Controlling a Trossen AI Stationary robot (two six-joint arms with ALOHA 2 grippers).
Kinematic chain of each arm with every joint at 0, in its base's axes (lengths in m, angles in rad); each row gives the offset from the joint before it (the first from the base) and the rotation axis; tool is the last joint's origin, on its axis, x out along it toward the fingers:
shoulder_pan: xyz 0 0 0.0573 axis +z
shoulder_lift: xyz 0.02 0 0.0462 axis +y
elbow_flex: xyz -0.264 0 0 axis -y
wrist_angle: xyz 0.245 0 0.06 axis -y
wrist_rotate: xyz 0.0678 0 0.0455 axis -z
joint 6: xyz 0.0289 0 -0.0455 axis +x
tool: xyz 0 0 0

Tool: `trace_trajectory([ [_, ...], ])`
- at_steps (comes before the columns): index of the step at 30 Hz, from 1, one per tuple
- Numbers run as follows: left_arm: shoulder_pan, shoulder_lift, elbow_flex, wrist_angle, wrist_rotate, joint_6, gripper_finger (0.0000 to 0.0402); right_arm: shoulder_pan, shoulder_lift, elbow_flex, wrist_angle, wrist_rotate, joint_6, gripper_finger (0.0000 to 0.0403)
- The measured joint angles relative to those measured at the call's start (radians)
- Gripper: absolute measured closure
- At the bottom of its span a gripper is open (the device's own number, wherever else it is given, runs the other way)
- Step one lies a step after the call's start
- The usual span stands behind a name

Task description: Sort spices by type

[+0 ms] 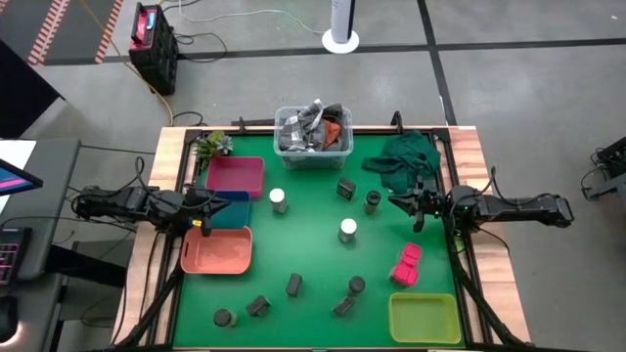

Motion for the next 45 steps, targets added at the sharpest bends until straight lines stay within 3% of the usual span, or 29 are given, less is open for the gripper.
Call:
trace_trajectory([
  [8,0.0,0.0,0.0,0.012,-0.035,0.043,0.0397,0.0,0.0,0.0,0.0,0.0,0.0,0.0361],
  [15,0.0,0.0,0.0,0.043,-0.306,0.03,0.0397,0.0,0.0,0.0,0.0,0.0,0.0,0.0361],
  [28,0.0,0.0,0.0,0.104,-0.319,-0.031,0.0397,0.0,0.0,0.0,0.007,0.001,0.012,0.0361],
  [35,0.0,0.0,0.0,0.38,-0.353,-0.019,0.0397,-0.037,0.0,-0.002,0.248,0.027,0.265,0.0361],
  [39,0.0,0.0,0.0,0.423,-0.353,-0.002,0.0397,-0.084,0.0,0.0,0.359,0.028,0.325,0.0361],
  [42,0.0,0.0,0.0,0.468,-0.377,-0.048,0.0397,-0.118,0.0,0.0,0.414,0.028,0.375,0.0361],
  [45,0.0,0.0,0.0,0.53,-0.379,-0.19,0.0397,-0.151,0.0,0.009,0.402,0.028,0.417,0.0361],
])
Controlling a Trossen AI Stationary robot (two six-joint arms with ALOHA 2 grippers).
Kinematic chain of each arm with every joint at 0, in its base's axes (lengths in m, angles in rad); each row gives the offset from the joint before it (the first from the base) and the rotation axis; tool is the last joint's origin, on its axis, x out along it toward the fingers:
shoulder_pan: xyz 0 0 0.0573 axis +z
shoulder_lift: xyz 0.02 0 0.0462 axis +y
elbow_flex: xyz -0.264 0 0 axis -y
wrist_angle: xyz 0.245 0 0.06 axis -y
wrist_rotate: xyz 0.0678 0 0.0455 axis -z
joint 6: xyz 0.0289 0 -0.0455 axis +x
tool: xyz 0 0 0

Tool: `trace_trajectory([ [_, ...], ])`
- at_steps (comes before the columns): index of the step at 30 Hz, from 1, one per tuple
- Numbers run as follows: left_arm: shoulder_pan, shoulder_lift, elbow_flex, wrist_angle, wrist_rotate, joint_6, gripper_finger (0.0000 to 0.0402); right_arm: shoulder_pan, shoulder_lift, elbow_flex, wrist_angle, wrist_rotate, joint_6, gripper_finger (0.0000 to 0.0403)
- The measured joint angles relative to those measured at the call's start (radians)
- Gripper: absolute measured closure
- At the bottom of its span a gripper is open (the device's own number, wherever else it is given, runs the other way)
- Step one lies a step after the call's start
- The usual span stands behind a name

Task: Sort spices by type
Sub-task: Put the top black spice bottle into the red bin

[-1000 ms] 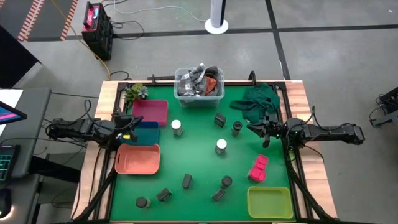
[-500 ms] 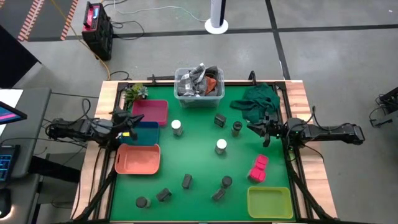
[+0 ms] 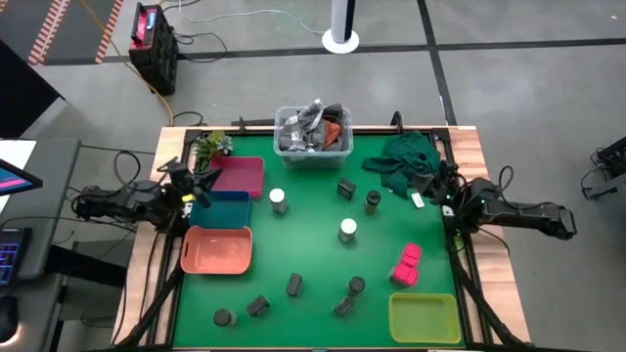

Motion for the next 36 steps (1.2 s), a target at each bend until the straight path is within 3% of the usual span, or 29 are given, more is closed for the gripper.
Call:
trace_trajectory([
  [4,0.0,0.0,0.0,0.035,-0.017,-0.2,0.0397,-0.031,0.043,0.052,0.002,-0.033,0.0,0.0361],
  [10,0.0,0.0,0.0,0.033,-0.05,-0.217,0.0397,-0.034,0.22,0.252,-0.113,-0.112,-0.191,0.0361],
  [14,0.0,0.0,0.0,0.033,-0.104,-0.257,0.0397,-0.034,0.374,0.477,-0.432,-0.111,-0.28,0.0361],
  [20,0.0,0.0,0.0,0.039,-0.143,-0.319,0.0397,-0.034,0.643,0.82,-0.967,-0.11,-0.288,0.0361],
  [25,0.0,0.0,0.0,0.053,-0.134,-0.41,0.0397,-0.029,0.826,1.028,-1.259,-0.113,-0.318,0.0354],
  [30,0.0,0.009,0.025,0.088,-0.024,-0.345,0.0397,0.013,0.964,1.195,-1.497,-0.186,-0.492,0.0307],
  [36,0.0,0.08,0.114,0.088,-0.03,-0.198,0.0378,0.058,1.053,1.273,-1.631,-0.187,-0.518,0.0196],
])
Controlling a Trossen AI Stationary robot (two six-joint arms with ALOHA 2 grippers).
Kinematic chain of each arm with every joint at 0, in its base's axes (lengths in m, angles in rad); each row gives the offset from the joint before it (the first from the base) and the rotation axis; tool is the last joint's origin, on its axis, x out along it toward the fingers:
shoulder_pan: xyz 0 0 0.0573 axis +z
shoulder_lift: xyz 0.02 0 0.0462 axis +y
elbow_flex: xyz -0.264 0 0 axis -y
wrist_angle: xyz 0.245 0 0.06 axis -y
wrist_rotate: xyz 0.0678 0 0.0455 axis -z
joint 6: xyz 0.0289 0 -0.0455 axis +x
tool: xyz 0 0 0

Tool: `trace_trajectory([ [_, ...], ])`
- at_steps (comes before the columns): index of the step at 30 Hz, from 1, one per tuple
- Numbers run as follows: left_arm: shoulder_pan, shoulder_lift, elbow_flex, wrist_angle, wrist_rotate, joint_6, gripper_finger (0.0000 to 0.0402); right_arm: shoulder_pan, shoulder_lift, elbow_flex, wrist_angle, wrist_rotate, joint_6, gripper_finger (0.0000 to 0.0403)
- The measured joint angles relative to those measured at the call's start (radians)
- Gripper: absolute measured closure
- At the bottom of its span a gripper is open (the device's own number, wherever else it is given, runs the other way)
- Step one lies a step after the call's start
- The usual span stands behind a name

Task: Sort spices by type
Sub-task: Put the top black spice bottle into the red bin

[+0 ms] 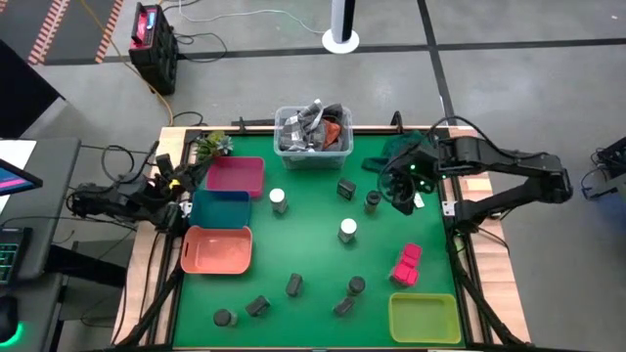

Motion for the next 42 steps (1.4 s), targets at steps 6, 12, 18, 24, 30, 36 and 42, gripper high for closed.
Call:
trace_trajectory([
  [6,0.0,0.128,0.106,-0.009,-0.008,0.07,0.0309,-0.002,0.065,0.0,-0.017,-0.001,-0.012,0.0099],
  [12,0.0,0.301,0.261,-0.146,0.024,0.109,0.024,-0.04,0.15,0.0,-0.017,-0.016,-0.073,0.0077],
  [18,0.0,0.45,0.449,-0.387,0.042,0.039,0.0212,-0.076,0.233,-0.02,0.01,-0.02,-0.157,0.0077],
  [24,0.0,0.535,0.586,-0.513,0.08,0.031,0.0208,-0.094,0.255,-0.109,0.107,-0.021,-0.177,0.0077],
  [30,0.0,0.579,0.653,-0.553,0.08,0.058,0.0208,-0.093,0.257,-0.22,0.193,-0.022,-0.155,0.0077],
  [36,0.0,0.597,0.658,-0.555,0.08,0.068,0.0208,-0.081,0.256,-0.279,0.294,-0.018,-0.153,0.0078],
  [42,0.0,0.605,0.659,-0.555,0.111,0.064,0.0208,-0.082,0.256,-0.325,0.35,-0.011,-0.154,0.0098],
])
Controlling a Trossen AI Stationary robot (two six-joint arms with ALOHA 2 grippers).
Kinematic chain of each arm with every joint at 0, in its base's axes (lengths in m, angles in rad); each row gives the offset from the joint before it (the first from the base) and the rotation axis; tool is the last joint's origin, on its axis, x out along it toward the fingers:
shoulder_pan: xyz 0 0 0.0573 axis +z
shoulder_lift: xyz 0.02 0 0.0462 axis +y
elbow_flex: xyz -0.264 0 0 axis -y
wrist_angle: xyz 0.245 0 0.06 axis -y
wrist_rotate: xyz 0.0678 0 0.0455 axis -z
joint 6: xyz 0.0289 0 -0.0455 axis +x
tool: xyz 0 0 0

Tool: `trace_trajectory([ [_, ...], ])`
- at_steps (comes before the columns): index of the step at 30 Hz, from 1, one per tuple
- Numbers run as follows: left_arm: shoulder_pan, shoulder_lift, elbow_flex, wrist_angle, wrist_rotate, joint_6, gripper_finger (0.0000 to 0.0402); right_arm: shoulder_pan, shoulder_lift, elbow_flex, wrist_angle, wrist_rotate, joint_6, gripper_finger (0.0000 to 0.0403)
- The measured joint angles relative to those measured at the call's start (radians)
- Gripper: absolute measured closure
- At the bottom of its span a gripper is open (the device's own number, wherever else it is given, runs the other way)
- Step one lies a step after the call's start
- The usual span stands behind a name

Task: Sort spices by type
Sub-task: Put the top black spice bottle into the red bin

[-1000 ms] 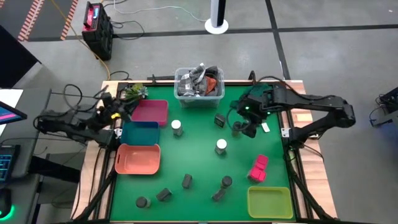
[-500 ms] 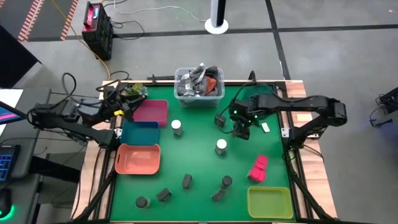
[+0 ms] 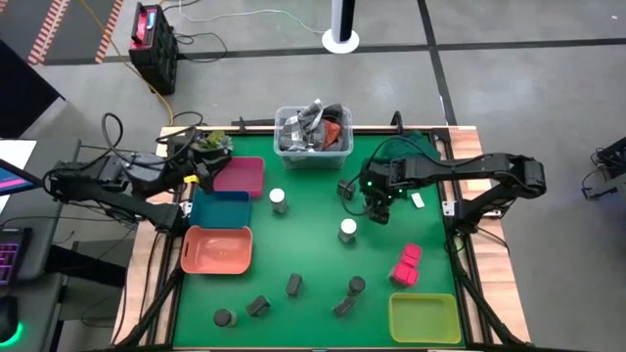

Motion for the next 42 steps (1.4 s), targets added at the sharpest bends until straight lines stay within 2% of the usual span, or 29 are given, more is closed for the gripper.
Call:
trace_trajectory([
  [11,0.0,0.0,0.0,0.0,0.005,-0.002,0.0209,0.0,0.0,0.0,0.04,0.0,-0.026,0.0174],
  [20,0.0,0.0,0.0,0.001,0.007,-0.009,0.0209,0.005,0.0,0.032,0.017,0.001,-0.027,0.0175],
  [34,0.0,-0.024,0.0,-0.05,0.056,-0.045,0.0209,0.005,0.016,0.401,0.025,-0.008,-0.138,0.0174],
  [42,0.0,-0.036,0.0,-0.129,0.102,-0.084,0.0209,0.019,0.2,0.682,0.031,-0.031,-0.194,0.0174],
])
